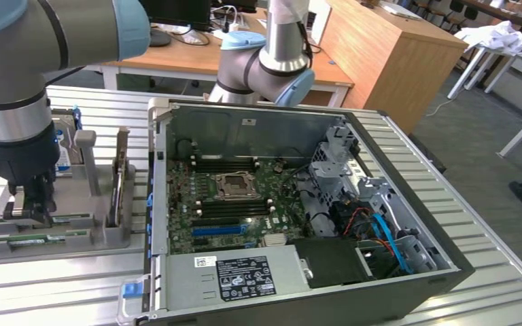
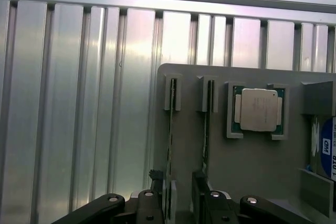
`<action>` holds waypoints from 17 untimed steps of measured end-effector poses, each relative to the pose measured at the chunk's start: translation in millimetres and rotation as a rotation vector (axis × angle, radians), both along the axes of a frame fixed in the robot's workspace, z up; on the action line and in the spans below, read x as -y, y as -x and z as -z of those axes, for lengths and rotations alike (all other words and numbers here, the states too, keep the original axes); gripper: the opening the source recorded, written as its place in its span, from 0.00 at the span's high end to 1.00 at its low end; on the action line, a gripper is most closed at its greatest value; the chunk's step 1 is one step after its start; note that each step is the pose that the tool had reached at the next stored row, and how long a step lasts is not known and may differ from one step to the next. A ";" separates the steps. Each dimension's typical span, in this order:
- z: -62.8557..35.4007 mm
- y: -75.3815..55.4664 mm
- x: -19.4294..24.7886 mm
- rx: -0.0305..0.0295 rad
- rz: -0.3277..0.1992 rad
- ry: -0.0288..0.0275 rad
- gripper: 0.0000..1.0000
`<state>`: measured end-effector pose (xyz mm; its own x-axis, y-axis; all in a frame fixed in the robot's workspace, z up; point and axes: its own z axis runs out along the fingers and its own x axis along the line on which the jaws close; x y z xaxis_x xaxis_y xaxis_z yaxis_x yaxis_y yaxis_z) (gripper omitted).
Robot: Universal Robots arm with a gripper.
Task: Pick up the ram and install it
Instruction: 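Pick up the ram and move it above insertion slot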
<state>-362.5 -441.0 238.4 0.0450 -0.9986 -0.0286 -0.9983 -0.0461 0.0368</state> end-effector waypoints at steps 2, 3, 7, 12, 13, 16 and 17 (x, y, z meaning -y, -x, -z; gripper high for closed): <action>0.0 0.0 0.0 0.0000 0.000 0.0000 0.64; 0.1 0.1 0.4 0.0000 0.000 0.0001 0.64; 0.2 0.0 3.5 0.0000 0.000 0.0000 0.64; 0.3 0.0 3.6 0.0001 0.000 0.0000 0.64; 1.3 0.0 3.6 0.0002 0.000 -0.0002 0.64; 4.7 0.0 3.6 0.0001 0.000 -0.0001 0.64; 5.8 0.0 3.6 0.0001 0.000 -0.0001 0.64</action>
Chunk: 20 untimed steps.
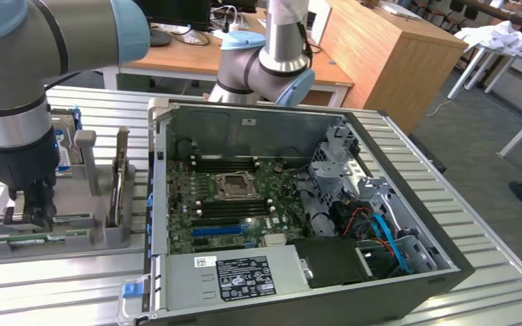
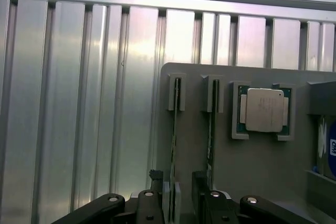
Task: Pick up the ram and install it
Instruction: 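Pick up the ram and move it above insertion slot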
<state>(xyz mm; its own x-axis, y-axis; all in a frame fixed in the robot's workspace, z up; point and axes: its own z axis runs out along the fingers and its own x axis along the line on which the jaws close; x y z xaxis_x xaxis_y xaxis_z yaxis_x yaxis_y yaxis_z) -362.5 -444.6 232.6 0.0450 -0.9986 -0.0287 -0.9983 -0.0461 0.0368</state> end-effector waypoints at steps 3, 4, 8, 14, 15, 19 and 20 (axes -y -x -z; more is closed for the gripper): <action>3.4 0.0 0.0 0.0000 0.000 0.0000 0.64; 4.5 0.0 0.0 0.0000 0.000 0.0000 0.64; 9.5 0.0 0.0 0.0000 0.000 0.0000 0.64; 16.7 0.0 0.0 0.0000 0.000 0.0000 0.64; 17.8 0.0 0.0 0.0000 0.000 0.0000 0.64; 22.2 0.0 0.0 0.0000 0.000 0.0000 0.64; 23.3 0.0 0.0 0.0000 0.000 0.0000 0.64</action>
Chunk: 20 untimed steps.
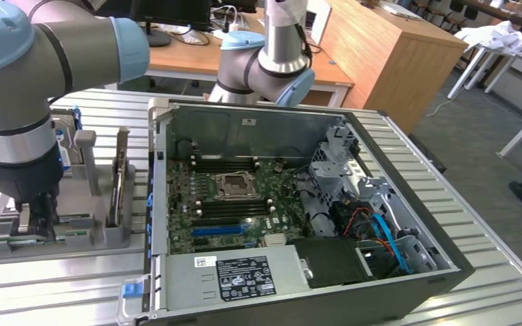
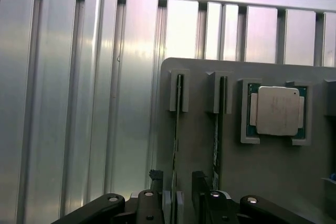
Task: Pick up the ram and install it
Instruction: 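Pick up the ram and move it above insertion slot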
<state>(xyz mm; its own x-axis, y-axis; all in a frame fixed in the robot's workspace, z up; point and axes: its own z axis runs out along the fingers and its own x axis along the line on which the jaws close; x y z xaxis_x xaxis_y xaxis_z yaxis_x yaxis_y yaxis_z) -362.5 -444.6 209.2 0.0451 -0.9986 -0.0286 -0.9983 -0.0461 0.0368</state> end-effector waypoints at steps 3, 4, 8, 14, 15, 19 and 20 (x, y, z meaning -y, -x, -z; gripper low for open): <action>3.4 0.0 0.0 0.0000 0.000 0.0000 0.64; 4.5 0.0 0.0 0.0000 0.000 0.0000 0.64; 7.7 0.0 0.0 -0.0001 0.000 0.0001 0.64; 8.0 -1.2 -0.1 0.0003 0.000 -0.0002 0.64; 7.9 -2.0 0.0 0.0001 0.000 -0.0001 0.64; 7.9 -4.6 0.0 0.0000 0.000 0.0000 0.64; 7.9 -5.3 0.0 0.0001 0.000 0.0000 0.64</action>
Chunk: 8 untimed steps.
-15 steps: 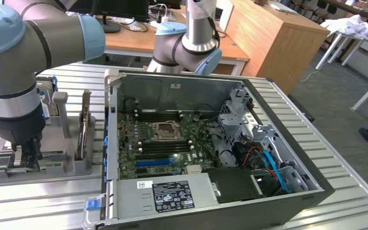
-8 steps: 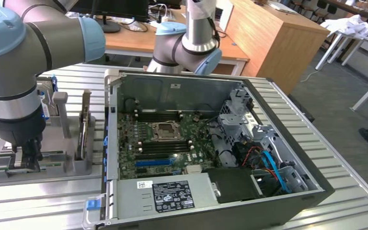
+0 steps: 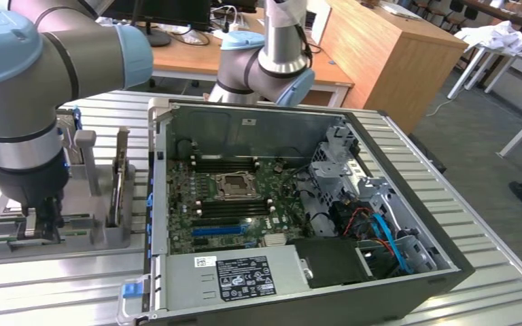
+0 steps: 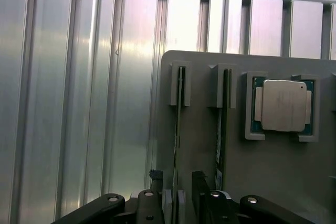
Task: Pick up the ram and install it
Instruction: 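Pick up the ram and move it above insertion slot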
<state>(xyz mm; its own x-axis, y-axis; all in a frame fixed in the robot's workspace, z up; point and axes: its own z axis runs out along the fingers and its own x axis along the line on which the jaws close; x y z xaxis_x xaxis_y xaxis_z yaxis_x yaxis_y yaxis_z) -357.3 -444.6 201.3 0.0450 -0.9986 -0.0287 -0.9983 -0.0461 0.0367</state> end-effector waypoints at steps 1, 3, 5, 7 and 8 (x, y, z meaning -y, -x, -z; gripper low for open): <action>0.0 0.0 0.0 0.0000 0.000 0.0000 0.64; 0.0 0.0 0.1 -0.0002 0.000 0.0001 0.64; 0.0 -0.1 0.6 -0.0001 0.000 0.0001 0.64; 0.0 -0.1 0.7 0.0000 0.000 0.0000 0.64; 0.0 -0.1 0.7 0.0000 0.000 0.0000 0.64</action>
<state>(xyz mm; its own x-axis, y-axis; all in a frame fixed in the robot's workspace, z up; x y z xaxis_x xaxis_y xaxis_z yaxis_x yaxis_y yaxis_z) -357.1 -445.3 201.4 0.0449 -0.9986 -0.0287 -0.9983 -0.0460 0.0367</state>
